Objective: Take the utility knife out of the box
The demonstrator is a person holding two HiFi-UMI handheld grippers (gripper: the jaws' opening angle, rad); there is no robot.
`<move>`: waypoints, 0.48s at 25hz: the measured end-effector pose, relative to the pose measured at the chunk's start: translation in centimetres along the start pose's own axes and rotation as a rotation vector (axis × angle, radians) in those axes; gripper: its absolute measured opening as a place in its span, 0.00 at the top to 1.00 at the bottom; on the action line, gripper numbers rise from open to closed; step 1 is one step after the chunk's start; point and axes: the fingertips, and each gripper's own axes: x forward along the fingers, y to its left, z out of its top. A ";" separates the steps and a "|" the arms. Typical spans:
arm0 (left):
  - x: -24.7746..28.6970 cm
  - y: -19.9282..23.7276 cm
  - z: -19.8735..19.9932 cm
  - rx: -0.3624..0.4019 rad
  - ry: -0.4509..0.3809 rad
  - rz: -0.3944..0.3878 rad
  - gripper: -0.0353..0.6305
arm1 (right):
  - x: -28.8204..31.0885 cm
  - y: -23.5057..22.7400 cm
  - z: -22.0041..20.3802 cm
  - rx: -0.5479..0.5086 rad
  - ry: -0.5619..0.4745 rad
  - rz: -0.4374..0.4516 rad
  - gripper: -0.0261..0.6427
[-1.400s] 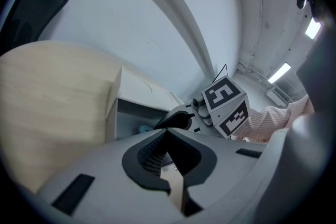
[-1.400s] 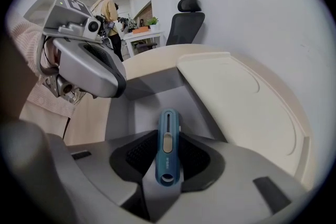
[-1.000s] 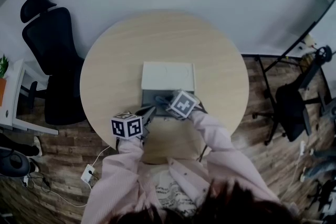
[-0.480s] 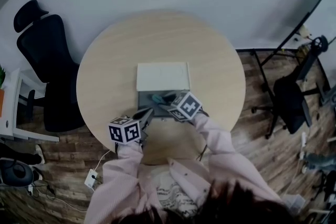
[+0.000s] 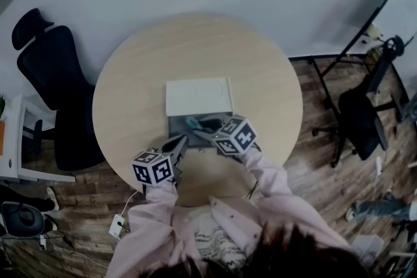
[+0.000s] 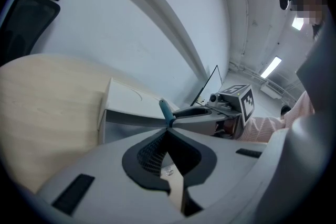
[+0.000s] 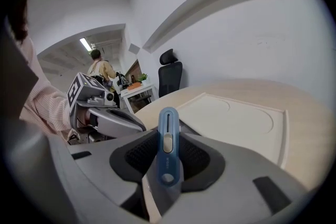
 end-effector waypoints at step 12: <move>-0.1 -0.5 0.9 0.038 -0.047 0.000 0.93 | -2.3 0.2 1.7 0.109 -0.191 0.014 0.77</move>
